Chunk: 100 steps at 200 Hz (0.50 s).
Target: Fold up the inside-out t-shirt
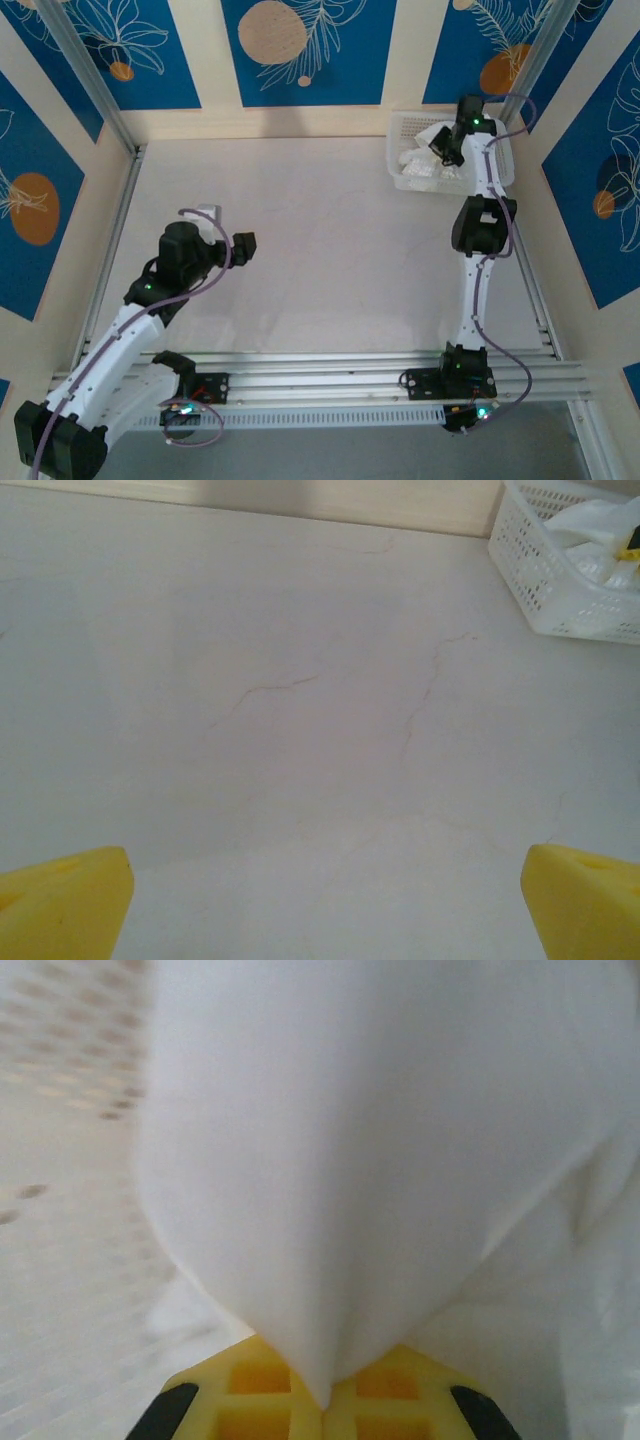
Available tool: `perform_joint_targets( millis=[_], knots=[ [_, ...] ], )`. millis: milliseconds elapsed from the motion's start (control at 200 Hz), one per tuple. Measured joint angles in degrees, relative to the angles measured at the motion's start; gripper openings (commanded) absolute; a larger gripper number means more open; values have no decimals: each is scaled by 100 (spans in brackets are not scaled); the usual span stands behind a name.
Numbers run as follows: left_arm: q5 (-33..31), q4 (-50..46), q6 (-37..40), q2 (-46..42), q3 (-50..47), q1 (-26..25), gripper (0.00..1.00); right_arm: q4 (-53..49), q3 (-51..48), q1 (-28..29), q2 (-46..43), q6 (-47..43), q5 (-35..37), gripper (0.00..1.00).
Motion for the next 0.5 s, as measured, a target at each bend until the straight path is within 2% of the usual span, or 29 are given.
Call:
perform_joint_targets(
  millis=[200,350,500],
  knots=[
    [9,-133,-105,15,363,0,99,407,-195,540,-1963,-245,-280,0],
    [157,-356,-197,79,769,-9,99,951,28,1320,-3403,-439,-708,0],
    [319,-608,-232,52,1147,-13,99,1401,72,2055,-4321,-625,-1126,0]
  ],
)
